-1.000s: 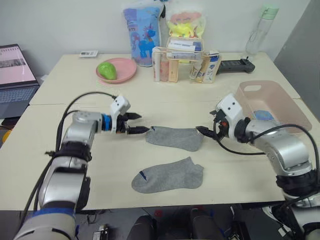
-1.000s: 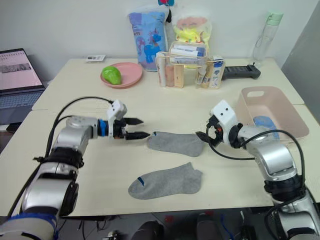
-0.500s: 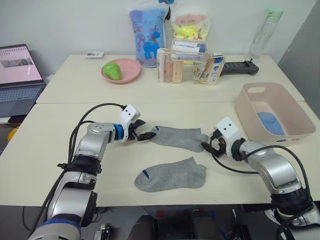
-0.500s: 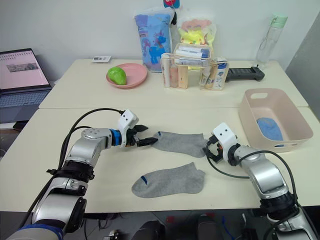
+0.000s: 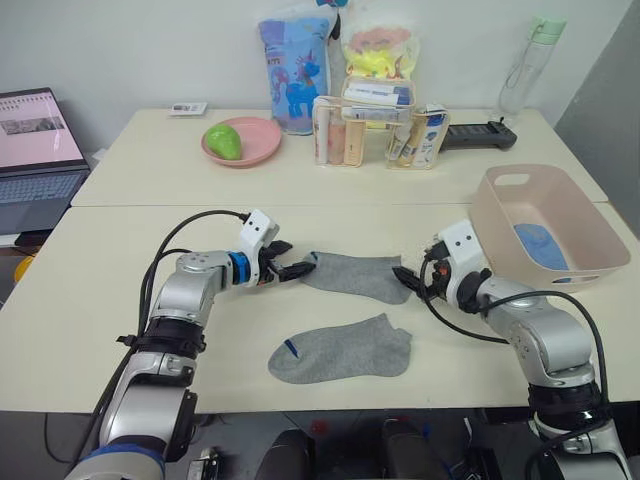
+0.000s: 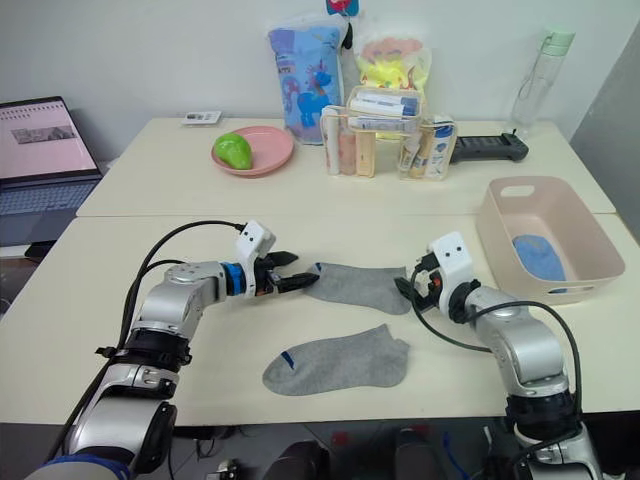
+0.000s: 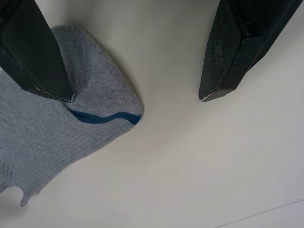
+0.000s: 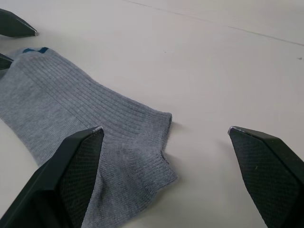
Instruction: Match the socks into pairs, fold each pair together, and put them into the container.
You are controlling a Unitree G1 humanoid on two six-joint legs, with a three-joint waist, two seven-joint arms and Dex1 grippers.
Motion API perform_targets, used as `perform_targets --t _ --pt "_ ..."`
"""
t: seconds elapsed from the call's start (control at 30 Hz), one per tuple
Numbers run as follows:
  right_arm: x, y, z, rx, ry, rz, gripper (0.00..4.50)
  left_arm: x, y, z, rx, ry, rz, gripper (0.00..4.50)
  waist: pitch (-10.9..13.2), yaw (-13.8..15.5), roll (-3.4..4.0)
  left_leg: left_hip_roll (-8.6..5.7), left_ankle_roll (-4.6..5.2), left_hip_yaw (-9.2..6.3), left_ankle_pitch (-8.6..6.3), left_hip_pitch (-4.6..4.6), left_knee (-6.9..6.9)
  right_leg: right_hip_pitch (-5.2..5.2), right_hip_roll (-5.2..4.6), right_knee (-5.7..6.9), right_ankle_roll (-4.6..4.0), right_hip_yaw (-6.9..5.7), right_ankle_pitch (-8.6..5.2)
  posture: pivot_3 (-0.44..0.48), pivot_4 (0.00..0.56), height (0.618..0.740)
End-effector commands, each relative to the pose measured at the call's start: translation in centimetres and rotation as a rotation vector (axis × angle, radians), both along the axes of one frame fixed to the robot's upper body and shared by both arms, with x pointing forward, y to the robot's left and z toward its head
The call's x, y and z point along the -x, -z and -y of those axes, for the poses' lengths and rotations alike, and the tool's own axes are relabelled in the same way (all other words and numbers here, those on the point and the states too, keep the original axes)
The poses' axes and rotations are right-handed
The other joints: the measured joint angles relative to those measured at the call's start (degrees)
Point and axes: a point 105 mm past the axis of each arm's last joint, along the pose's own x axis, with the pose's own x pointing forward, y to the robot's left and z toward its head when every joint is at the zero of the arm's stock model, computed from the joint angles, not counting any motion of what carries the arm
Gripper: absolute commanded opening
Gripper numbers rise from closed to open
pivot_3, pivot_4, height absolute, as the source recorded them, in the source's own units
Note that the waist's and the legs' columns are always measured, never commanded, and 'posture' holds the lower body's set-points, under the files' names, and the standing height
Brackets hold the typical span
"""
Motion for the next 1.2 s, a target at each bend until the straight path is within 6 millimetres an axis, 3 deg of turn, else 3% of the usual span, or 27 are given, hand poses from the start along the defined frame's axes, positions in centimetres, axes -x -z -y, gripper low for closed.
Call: perform_targets --t 0.03,0.13,0.23,0.4,0.57,0.6,0.73,0.87,0.97,1.2 --pt "-0.5 0.5 0.4 0.042 0.037 0.012 4.5 -0.7 0.2 0.6 -0.043 -0.003 0.017 4.38 0.0 0.05 0.0 0.0 0.0 0.01 0.0 -0.01 0.0 0.0 0.0 0.0 0.0 0.01 0.0 0.0 0.15 0.703" --pt "-0.1 1.1 -0.2 0.072 0.004 -0.003 4.5 0.1 1.9 1.3 -0.143 0.079 -0.001 3.8 0.0 0.1 0.0 -0.04 0.0 0.02 0.0 0.0 0.0 0.01 -0.02 0.0 0.0 0.01 0.0 0.0 0.15 0.703" --pt "0.3 1.2 -0.7 0.113 -0.04 0.013 3.86 1.2 3.2 1.7 -0.188 0.142 -0.028 2.91 -0.05 0.1 0.02 -0.03 0.0 0.02 0.0 0.01 0.0 0.01 -0.01 0.0 0.0 0.02 0.0 0.0 0.15 0.703" --pt "0.6 1.6 -0.3 0.134 -0.041 0.027 2.09 3.1 4.4 2.8 -0.158 0.19 -0.063 1.4 -0.65 0.15 0.09 -0.02 0.0 0.0 0.0 0.03 -0.01 0.03 -0.02 -0.04 0.0 0.0 0.0 0.0 0.15 0.703" --pt "0.6 1.2 0.0 0.127 -0.04 0.048 0.33 3.6 3.1 3.9 -0.043 0.156 -0.038 0.0 -0.86 0.33 0.12 -0.04 0.02 0.0 -0.01 0.04 -0.01 0.09 -0.02 -0.08 0.01 0.02 0.0 0.0 0.15 0.703" --pt "0.6 1.0 0.0 0.123 -0.042 0.06 0.02 3.4 2.4 3.9 -0.002 0.131 -0.019 0.0 -0.86 0.37 0.11 -0.04 0.02 0.0 -0.01 0.04 -0.01 0.09 -0.02 -0.08 0.01 0.02 -0.01 0.0 0.15 0.703" --pt "0.6 -0.6 -0.2 0.074 -0.051 0.109 0.02 2.8 -0.8 2.9 0.112 0.06 0.05 0.0 -0.84 0.37 0.09 -0.03 0.02 0.0 -0.01 0.02 0.0 0.07 -0.02 -0.09 0.01 0.02 -0.01 0.0 0.15 0.703" --pt "1.4 -2.8 -0.9 -0.046 -0.073 0.116 0.02 4.2 -5.1 2.1 0.209 0.078 0.12 0.0 -0.83 0.27 0.07 0.03 0.02 -0.01 -0.01 -0.02 -0.01 0.02 0.01 -0.06 0.01 0.05 -0.01 0.0 0.15 0.703" --pt "2.4 -4.4 -0.9 -0.185 -0.087 0.05 0.02 5.8 -7.3 1.4 0.269 0.065 0.097 0.0 -0.83 -0.11 0.08 0.06 0.02 -0.04 -0.01 0.0 -0.04 0.02 0.03 -0.06 0.01 0.1 -0.01 0.0 0.15 0.703" --pt "6.2 -6.3 -0.7 -0.251 -0.22 -0.079 0.02 13.4 -6.7 0.6 0.324 0.143 -0.096 0.0 -0.83 -0.37 0.1 0.06 0.03 -0.12 -0.02 0.08 -0.33 0.06 0.02 -0.24 0.0 0.16 -0.01 0.0 0.15 0.703"
